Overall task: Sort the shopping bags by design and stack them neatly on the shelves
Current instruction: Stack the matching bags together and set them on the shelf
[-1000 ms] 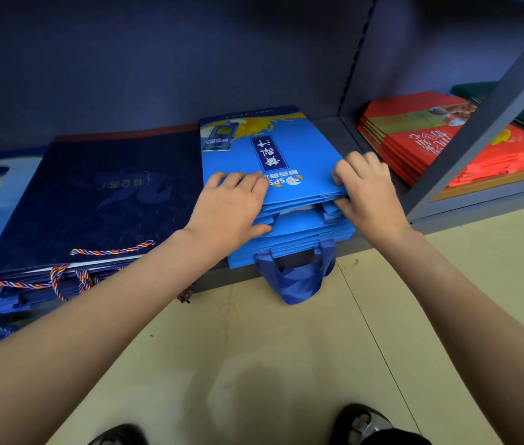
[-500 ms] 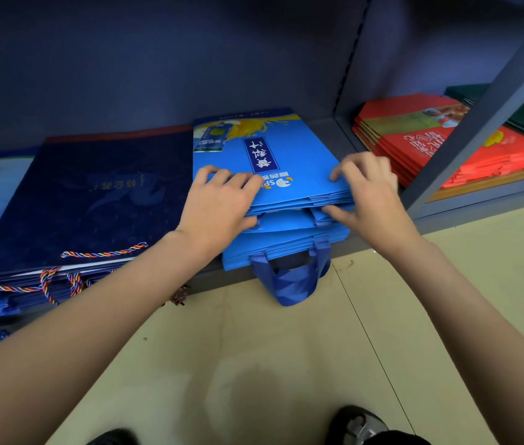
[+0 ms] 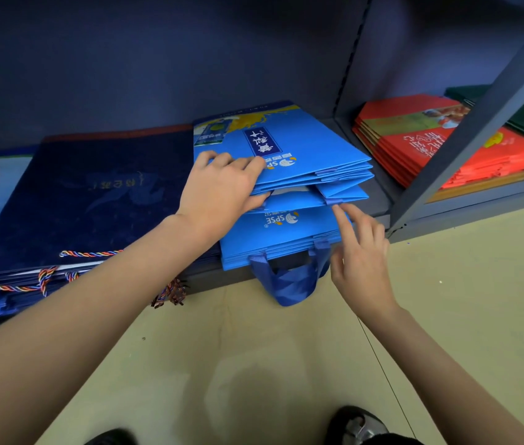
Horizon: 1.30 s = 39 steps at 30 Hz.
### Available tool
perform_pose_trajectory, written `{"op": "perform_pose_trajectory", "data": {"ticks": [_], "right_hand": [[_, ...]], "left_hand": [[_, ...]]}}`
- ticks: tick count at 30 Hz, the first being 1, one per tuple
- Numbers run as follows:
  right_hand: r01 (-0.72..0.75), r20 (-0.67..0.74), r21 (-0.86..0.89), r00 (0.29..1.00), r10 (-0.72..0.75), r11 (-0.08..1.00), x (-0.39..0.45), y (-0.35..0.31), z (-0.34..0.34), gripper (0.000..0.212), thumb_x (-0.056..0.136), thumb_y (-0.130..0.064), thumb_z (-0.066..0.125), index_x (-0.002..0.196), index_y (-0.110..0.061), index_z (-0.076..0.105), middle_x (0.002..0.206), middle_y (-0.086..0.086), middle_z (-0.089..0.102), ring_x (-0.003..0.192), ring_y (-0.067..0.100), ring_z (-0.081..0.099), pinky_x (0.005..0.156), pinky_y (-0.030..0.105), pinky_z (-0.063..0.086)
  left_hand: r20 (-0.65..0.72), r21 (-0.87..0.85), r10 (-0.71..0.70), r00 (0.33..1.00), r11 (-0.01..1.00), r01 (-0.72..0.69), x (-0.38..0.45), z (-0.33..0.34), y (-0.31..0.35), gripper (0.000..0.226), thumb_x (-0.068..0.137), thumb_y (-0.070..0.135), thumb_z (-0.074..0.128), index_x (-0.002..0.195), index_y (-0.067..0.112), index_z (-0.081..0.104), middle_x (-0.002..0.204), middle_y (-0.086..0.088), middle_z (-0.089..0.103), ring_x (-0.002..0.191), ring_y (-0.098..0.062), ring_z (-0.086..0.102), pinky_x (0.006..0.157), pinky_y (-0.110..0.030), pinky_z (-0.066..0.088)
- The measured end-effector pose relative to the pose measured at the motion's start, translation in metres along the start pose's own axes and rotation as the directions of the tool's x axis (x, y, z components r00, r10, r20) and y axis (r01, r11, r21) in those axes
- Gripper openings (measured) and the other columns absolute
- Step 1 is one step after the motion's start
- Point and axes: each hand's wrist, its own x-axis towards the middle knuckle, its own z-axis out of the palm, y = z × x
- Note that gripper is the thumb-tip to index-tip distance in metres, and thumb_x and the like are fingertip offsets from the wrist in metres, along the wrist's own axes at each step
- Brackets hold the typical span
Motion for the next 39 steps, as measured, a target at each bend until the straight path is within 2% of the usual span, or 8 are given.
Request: {"op": "perform_pose_trajectory", "data": {"ticks": [13,16,19,24,30,33,36,39], "right_hand": [[-0.117,0.01,-0.069,0.993,0.118,0.991,-0.002,-0.01,0.011,0.068,0.067,-0.003,0.054,0.134,-0.006,0.044,0.135,0.009,0.031,0.103,0.03,0.035,0.076,0.043,0.045],[-0.14,0.018,-0.104,0.99,0.143,0.985,0.0,-0.016,0.014,0.07,0.067,-0.009,0.056,0.136,-0.012,0.045,0.126,0.014,0.041,0.095,0.029,0.036,0.07,0.041,0.044],[-0.184,0.108,-0.169,0.973,0.204,0.968,0.003,-0.026,0.019,0.073,0.057,-0.007,0.077,0.126,-0.013,0.057,0.112,0.017,0.055,0.088,0.034,0.048,0.064,0.04,0.044],[-0.237,0.292,-0.185,0.913,0.284,0.954,-0.007,-0.034,0.024,0.083,0.048,-0.009,0.083,0.126,-0.005,0.056,0.119,0.015,0.058,0.09,0.038,0.058,0.064,0.042,0.048],[-0.153,0.584,-0.052,0.797,0.154,0.987,0.0,-0.021,0.014,0.08,0.089,-0.013,0.047,0.15,-0.021,-0.003,0.157,-0.01,0.002,0.125,0.03,0.037,0.099,0.035,0.037],[-0.124,0.53,0.023,0.843,0.093,0.992,0.004,-0.032,-0.001,0.074,0.088,-0.007,0.045,0.151,-0.019,0.008,0.158,-0.011,0.003,0.119,0.029,0.041,0.097,0.035,0.041],[0.007,0.29,-0.013,0.957,-0.003,1.0,-0.004,-0.039,-0.005,0.06,0.073,-0.004,0.046,0.133,-0.004,0.049,0.14,0.011,0.048,0.1,0.035,0.056,0.082,0.043,0.053],[0.101,0.226,0.056,0.968,-0.111,0.993,-0.015,-0.046,-0.002,0.062,0.07,-0.013,0.029,0.126,-0.01,0.054,0.129,0.011,0.056,0.112,0.031,0.048,0.089,0.045,0.048]], "left_hand": [[-0.048,-0.005,0.035,0.998,0.999,-0.035,-0.001,0.005,0.006,0.05,0.078,0.055,0.043,0.094,0.012,0.064,0.077,-0.001,0.07,0.069,-0.026,0.064,0.073,-0.032,0.047],[-0.067,-0.016,0.034,0.997,0.999,-0.035,-0.003,0.006,0.005,0.049,0.078,0.054,0.046,0.094,0.012,0.064,0.077,-0.002,0.07,0.069,-0.027,0.064,0.072,-0.033,0.047],[-0.101,0.006,0.039,0.994,0.999,-0.038,-0.003,0.006,0.005,0.046,0.077,0.053,0.05,0.092,0.012,0.064,0.076,-0.001,0.069,0.068,-0.026,0.064,0.072,-0.033,0.048],[-0.073,0.096,0.07,0.995,0.993,-0.063,-0.01,0.017,0.011,0.049,0.071,0.059,0.061,0.092,0.015,0.065,0.08,0.001,0.068,0.069,-0.024,0.062,0.071,-0.031,0.048],[0.003,0.054,0.047,0.999,0.997,-0.047,-0.024,0.027,0.018,0.06,0.057,0.057,0.077,0.096,0.013,0.066,0.09,-0.002,0.067,0.074,-0.026,0.062,0.068,-0.032,0.05],[0.014,0.031,0.041,0.999,0.999,-0.042,-0.02,0.025,0.017,0.057,0.062,0.055,0.074,0.098,0.011,0.064,0.091,-0.005,0.066,0.075,-0.028,0.061,0.069,-0.035,0.05],[0.026,0.056,0.048,0.999,0.997,-0.049,-0.021,0.023,0.017,0.057,0.064,0.056,0.072,0.098,0.011,0.064,0.089,-0.005,0.065,0.074,-0.028,0.06,0.069,-0.033,0.049],[0.03,0.044,0.045,0.999,0.998,-0.046,-0.019,0.019,0.015,0.055,0.066,0.055,0.072,0.099,0.011,0.064,0.088,-0.005,0.065,0.075,-0.028,0.06,0.07,-0.032,0.049]]}}
